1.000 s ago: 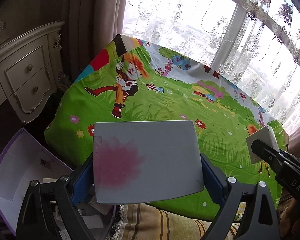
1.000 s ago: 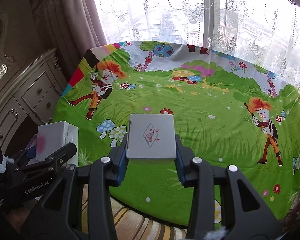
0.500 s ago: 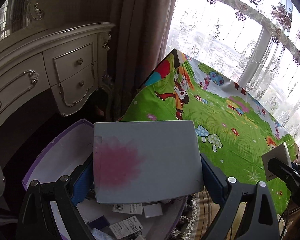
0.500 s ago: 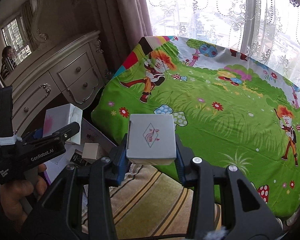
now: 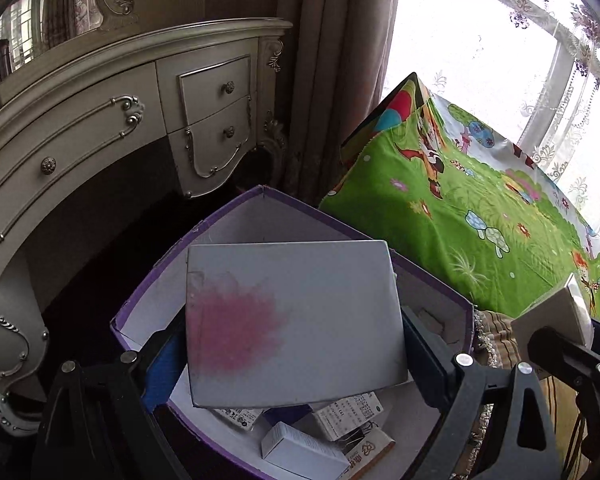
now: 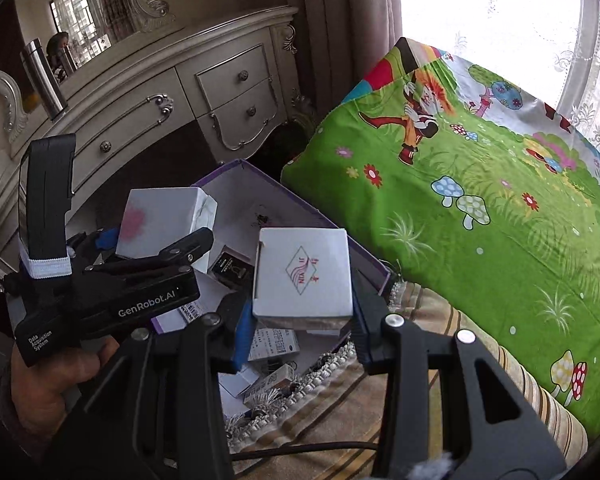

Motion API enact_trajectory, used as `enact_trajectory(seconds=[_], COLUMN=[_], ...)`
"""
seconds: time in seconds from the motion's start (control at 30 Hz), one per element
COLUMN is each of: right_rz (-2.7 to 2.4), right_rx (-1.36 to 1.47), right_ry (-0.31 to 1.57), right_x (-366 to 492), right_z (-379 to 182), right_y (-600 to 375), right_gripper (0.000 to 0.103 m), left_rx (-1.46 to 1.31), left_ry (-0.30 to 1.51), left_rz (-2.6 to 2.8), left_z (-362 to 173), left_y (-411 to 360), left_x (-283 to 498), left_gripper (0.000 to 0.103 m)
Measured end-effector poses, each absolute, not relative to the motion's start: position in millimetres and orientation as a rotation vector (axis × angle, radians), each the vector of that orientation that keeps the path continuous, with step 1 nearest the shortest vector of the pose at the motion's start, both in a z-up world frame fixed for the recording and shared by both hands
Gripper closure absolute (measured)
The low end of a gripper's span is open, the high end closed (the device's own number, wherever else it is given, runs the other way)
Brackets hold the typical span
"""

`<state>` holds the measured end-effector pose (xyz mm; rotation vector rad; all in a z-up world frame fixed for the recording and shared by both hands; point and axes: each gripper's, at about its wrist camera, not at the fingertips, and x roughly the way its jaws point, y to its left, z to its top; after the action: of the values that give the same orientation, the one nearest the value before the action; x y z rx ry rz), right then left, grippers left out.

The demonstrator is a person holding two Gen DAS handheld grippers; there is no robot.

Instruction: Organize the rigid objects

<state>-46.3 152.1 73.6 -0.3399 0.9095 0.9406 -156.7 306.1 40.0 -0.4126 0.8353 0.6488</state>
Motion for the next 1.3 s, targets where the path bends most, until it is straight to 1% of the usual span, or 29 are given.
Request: enact_trajectory(seconds=[0.33, 0.73, 0.77, 0.83, 0.9, 0.97, 1.07, 1.3], right_rz=[0.951, 0.940, 0.936, 0.931, 0.926, 0.922, 0.923, 0.939], right_rx=[-0.421, -0.439, -0.438, -0.433, -0.427, -0.422, -0.414, -0.349], right_ry=[0.943, 0.950, 0.951, 0.951, 0.946, 0.935, 0.933, 0.927], right_x=[-62, -62, -62, -61, -60, -60, -61, -60], right_z=[47, 39, 39, 39, 40, 43, 46, 57], right_y=[173, 175, 175, 174, 171, 167, 163, 130], right_gripper=[0.058, 0.058, 0.057, 0.050, 0.037, 0.035, 0.034, 0.031], left_rx=[-0.444, -0.442, -0.446, -0.465, -0.467, -0.471, -0.482, -0.524], left_ry=[0.884, 0.941, 0.945, 0.955, 0.961, 0.968, 0.977, 0.897], left_rz=[0.688, 0.708, 0.706, 0.694, 0.692, 0.687, 0.678, 0.655], left_z=[18, 8, 8, 6, 5, 5, 9, 47], left_y=[321, 321, 322, 322, 319, 316, 308, 265], left_x=[-175, -173, -174, -175, -176, -177, -180, -203], left_gripper=[0.007, 0.006, 0.006, 0.006, 0.006, 0.006, 0.006, 0.006])
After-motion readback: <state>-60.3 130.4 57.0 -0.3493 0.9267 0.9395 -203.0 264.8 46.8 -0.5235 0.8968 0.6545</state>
